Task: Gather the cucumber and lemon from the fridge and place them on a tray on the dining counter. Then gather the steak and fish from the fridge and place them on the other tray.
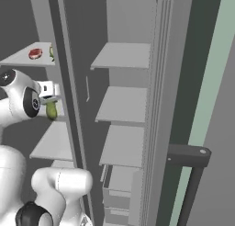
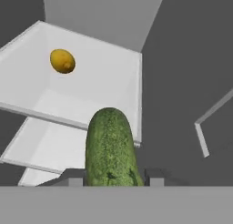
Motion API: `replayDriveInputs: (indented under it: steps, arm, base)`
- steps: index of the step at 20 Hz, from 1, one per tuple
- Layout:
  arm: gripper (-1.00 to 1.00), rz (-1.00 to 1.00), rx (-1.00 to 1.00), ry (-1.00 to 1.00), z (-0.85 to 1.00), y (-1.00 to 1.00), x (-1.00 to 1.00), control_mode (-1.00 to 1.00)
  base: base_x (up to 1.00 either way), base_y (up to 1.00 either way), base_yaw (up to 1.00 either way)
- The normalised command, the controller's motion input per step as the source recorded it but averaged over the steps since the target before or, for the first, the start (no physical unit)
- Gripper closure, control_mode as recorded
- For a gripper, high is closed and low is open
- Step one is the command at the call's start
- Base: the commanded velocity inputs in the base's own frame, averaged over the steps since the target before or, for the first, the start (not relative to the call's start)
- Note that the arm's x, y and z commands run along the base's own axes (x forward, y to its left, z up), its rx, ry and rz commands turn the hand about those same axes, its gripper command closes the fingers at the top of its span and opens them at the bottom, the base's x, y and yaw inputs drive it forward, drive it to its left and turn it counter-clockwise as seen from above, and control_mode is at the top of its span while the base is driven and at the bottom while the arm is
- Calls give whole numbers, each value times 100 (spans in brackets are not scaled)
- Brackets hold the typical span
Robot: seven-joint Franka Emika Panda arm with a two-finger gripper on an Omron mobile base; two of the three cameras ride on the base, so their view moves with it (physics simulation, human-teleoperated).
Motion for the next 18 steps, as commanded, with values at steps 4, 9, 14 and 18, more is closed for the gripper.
replayDriveInputs:
  steps: [4, 9, 14, 18]
  arm:
    - [100, -1, 10, 19, 25, -36, -68, -100]
    - [100, 0, 11, 14, 13, -37, -76, -100]
    - [100, 0, 11, 7, 9, -46, -86, -100]
    - [100, 0, 10, 1, 9, -53, -91, -100]
  base:
    - [0, 0, 0]
    - [0, 0, 0]
    - [0, 0, 0]
    - [0, 0, 0]
